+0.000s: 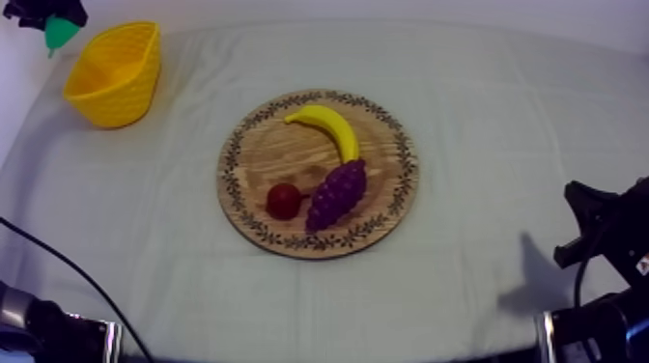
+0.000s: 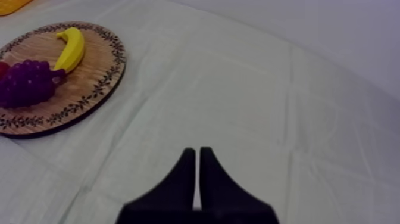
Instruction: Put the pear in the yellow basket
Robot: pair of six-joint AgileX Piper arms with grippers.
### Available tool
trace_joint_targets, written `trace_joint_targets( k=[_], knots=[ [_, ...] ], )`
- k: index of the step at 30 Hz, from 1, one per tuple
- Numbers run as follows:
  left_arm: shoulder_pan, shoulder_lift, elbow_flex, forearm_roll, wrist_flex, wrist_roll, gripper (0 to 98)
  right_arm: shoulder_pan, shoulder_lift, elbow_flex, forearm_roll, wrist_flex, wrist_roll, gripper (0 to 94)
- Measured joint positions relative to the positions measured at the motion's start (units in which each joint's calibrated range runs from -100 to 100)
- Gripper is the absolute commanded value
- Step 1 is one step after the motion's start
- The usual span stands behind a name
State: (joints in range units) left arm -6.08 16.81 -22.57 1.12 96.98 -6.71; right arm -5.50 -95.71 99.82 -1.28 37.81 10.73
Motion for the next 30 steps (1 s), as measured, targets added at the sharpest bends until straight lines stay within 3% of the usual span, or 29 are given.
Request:
trace_joint_targets(
  k=[14,23,30],
  knots=[
    [-0.2,12.47,-1.77,1.1,-4.28,-0.43,43.8,0.0,0.0,0.0,0.0,0.0,-0.04,0.4],
    [-0.72,23.09,-10.17,2.03,-5.53,-1.94,43.7,0.0,0.0,0.0,0.0,0.0,-0.01,0.4],
    [-1.07,29.93,-15.66,3.88,-5.36,-3.01,60.6,0.0,0.0,0.0,0.0,0.0,-0.01,0.4]
  ],
)
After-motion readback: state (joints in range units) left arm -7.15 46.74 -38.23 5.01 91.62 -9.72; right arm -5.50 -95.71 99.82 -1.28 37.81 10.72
